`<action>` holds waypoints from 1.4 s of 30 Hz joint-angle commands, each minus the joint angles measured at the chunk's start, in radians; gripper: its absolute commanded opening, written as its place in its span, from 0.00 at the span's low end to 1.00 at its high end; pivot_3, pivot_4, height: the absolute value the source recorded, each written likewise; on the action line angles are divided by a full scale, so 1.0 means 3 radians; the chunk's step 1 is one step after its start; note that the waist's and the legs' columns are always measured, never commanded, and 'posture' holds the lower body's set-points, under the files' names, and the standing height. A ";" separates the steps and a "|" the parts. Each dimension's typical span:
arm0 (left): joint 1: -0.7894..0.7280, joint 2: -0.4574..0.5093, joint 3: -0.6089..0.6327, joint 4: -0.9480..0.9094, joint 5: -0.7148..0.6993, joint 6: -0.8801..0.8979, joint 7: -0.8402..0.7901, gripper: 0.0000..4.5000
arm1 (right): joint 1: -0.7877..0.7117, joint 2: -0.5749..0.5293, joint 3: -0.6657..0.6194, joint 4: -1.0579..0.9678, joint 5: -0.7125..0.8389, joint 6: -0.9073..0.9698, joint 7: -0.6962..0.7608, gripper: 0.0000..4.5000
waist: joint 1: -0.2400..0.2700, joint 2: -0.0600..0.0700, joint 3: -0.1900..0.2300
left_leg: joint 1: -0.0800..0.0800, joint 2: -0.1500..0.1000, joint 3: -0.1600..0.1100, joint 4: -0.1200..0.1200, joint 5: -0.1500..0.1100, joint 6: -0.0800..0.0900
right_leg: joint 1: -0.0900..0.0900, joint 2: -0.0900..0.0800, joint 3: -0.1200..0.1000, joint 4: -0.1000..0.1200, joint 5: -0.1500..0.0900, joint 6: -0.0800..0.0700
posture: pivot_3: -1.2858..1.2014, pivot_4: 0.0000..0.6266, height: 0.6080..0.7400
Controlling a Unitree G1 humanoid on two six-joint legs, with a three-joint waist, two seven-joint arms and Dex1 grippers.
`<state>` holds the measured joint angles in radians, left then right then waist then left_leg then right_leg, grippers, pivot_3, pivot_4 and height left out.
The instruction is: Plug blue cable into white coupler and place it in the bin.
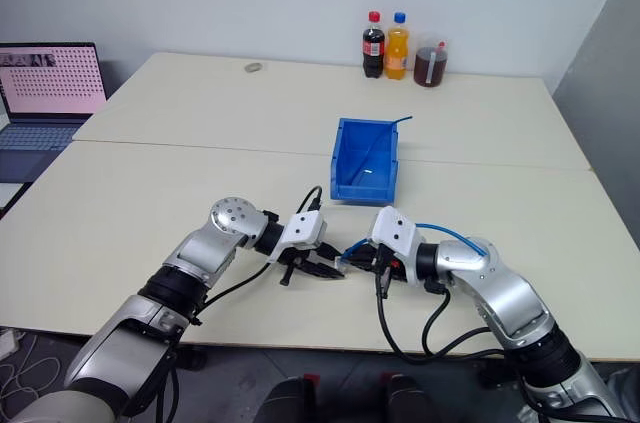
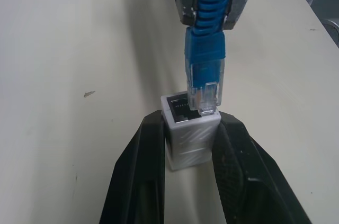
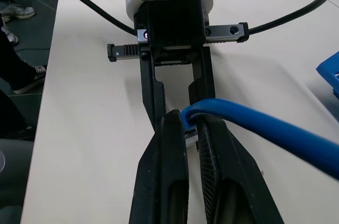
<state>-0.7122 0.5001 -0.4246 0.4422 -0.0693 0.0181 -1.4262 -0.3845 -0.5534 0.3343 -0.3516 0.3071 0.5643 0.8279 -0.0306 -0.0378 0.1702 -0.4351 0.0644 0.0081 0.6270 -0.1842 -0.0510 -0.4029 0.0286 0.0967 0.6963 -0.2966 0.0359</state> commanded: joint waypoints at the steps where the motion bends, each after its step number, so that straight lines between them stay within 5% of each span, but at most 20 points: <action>1: 0.0098 -0.0007 -0.0116 0.0095 0.0190 0.0004 0.0018 0.20 | -0.0065 -0.0001 -0.0062 0.0003 -0.0032 -0.0056 0.0033 0.00 | 0.0000 0.0000 0.0000 | 0.0000 0.0000 0.0000 0.0000 0.0000 0.0000 | 0.0000 0.0000 0.0000 0.0000 0.0000 0.0000 | 0.52 0.24 1.00; 33: 0.0104 -0.0141 -0.0113 0.0130 0.0250 0.0001 0.0106 0.19 | -0.0443 0.0002 0.0669 0.0278 -0.0404 0.0584 0.0303 0.00 | 0.0000 0.0030 -0.0042 | 0.0027 0.0000 -0.0006 0.0002 -0.0001 0.0001 | 0.0036 0.0000 -0.0005 -0.0008 -0.0001 -0.0002 | 0.52 0.24 1.00; 42: 0.0136 -0.0151 -0.0065 0.0145 0.0284 -0.0074 0.0240 0.19 | -0.0432 0.0066 0.0478 0.0315 -0.0480 0.0481 0.0205 0.00 | -0.0001 0.0036 -0.0069 | 0.0042 0.0001 -0.0006 -0.0005 -0.0002 0.0003 | 0.0051 0.0000 -0.0005 -0.0020 -0.0008 -0.0013 | 0.52 0.24 1.00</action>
<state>-0.6966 0.4735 -0.4222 0.4676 -0.0278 0.0063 -1.3827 -0.5353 -0.5358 0.4536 -0.2861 0.1781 0.6982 0.8910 -0.0309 -0.0270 0.1496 -0.4225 0.0646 0.0063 0.6257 -0.1849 -0.0501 -0.3876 0.0285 0.0954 0.6902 -0.2997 0.0309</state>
